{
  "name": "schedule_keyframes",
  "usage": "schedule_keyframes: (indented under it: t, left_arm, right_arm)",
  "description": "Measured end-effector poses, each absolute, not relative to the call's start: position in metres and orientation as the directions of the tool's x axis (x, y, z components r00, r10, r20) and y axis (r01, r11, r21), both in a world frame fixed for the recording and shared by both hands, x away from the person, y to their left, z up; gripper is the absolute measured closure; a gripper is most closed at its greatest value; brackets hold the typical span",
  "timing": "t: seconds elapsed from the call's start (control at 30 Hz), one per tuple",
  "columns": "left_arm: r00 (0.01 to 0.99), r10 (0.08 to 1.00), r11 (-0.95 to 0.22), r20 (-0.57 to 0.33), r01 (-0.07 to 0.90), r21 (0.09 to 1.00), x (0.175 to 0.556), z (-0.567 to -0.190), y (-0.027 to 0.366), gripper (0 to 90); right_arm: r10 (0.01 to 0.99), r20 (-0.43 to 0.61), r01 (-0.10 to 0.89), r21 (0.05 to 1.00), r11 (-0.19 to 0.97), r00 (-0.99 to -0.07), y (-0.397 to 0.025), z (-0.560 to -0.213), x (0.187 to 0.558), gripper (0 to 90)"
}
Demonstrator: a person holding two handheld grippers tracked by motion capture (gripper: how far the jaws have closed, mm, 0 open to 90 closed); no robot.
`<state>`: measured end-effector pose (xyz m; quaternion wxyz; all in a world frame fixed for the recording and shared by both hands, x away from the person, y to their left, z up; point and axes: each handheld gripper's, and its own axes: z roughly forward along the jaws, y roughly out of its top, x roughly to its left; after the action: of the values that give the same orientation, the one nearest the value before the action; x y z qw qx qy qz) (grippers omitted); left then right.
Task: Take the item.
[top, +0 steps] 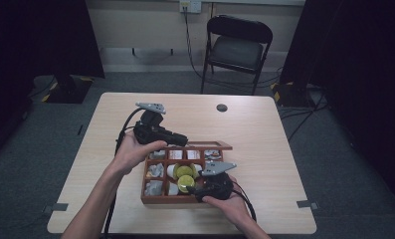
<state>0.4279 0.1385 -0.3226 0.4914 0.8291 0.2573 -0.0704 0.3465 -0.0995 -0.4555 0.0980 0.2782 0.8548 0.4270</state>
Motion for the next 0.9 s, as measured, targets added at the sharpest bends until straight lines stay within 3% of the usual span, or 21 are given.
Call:
schedule_keyframes:
  t: [0.57,0.9]
  left_arm:
    - [0.861,0.352,-0.387,-0.366,0.490,0.781,0.427,-0.324,0.139,81.7]
    - [0.862,0.353,-0.385,-0.365,0.489,0.783,0.427,-0.324,0.139,81.7]
  right_arm:
    - [0.516,0.000,0.360,0.715,0.599,-0.857,-0.066,-0.461,0.352,31.7]
    - [0.558,0.013,0.420,0.673,0.609,-0.830,-0.064,-0.464,0.354,33.5]
